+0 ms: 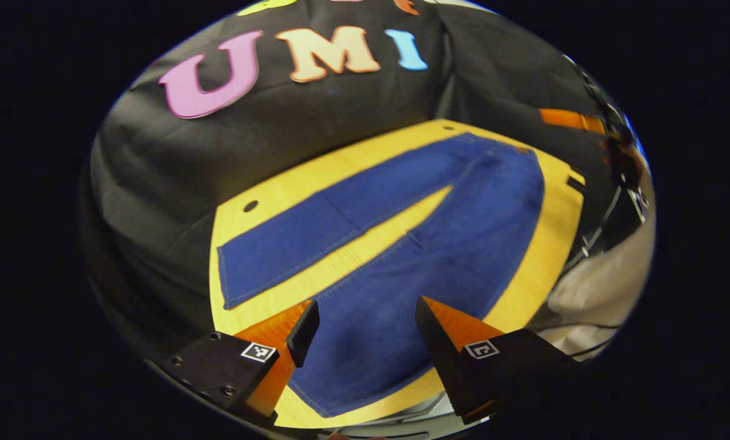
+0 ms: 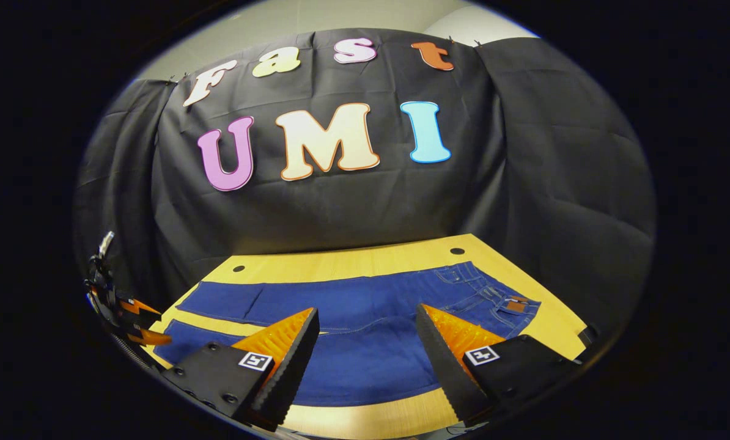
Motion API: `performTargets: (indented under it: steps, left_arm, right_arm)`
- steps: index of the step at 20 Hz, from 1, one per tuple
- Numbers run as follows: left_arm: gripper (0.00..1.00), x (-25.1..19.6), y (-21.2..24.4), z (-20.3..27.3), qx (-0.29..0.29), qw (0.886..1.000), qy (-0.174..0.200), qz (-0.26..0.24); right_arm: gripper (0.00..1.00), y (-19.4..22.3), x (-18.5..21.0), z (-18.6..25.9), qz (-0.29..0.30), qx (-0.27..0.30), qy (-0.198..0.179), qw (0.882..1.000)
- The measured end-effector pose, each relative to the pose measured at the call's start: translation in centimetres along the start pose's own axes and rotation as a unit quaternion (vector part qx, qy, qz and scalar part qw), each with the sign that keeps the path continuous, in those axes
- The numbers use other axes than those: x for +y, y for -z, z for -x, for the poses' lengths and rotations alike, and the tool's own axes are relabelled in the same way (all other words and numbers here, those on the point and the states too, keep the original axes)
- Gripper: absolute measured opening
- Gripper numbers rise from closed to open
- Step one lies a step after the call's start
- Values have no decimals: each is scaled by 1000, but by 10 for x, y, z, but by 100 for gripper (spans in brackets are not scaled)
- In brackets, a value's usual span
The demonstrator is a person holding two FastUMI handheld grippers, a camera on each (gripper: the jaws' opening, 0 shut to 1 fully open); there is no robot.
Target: Grasp the waist and the cuffs of the jeans and fold them to make the two legs overlap; first hold the waist and fold one-third of the jeans toward the cuffs, then hold the cuffs and fold the remaining one-third in the same direction to finish folding.
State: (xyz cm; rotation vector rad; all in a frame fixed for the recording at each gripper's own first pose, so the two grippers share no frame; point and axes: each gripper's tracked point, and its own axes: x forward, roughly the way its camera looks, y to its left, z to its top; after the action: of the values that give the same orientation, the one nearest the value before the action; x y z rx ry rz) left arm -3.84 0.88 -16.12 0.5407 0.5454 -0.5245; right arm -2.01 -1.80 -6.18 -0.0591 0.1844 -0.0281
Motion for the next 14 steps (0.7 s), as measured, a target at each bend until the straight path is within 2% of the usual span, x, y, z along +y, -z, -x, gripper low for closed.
performTargets:
  steps: [3, 4, 7, 11, 14]
  left_arm:
    - [96, -16, 40, -5, 70, 995, 47, -56]
    - [96, -21, 51, -5, 89, 992, 61, -69]
    - [95, -26, 78, -5, 136, 982, 93, -95]
    - [95, -17, 105, -7, 187, 972, 100, -104]
    - [94, -13, 115, -8, 205, 965, 100, -130]
  right_arm:
    - [94, 11, 2, -4, 7, 16, -2, 1000]
    - [98, 13, 3, -4, 10, 19, -2, 1000]
    - [98, 22, 2, -1, 22, 27, 0, 999]
    - [98, 35, -5, 5, 32, 43, 10, 999]
    - [98, 40, -13, 6, 27, 51, 23, 998]
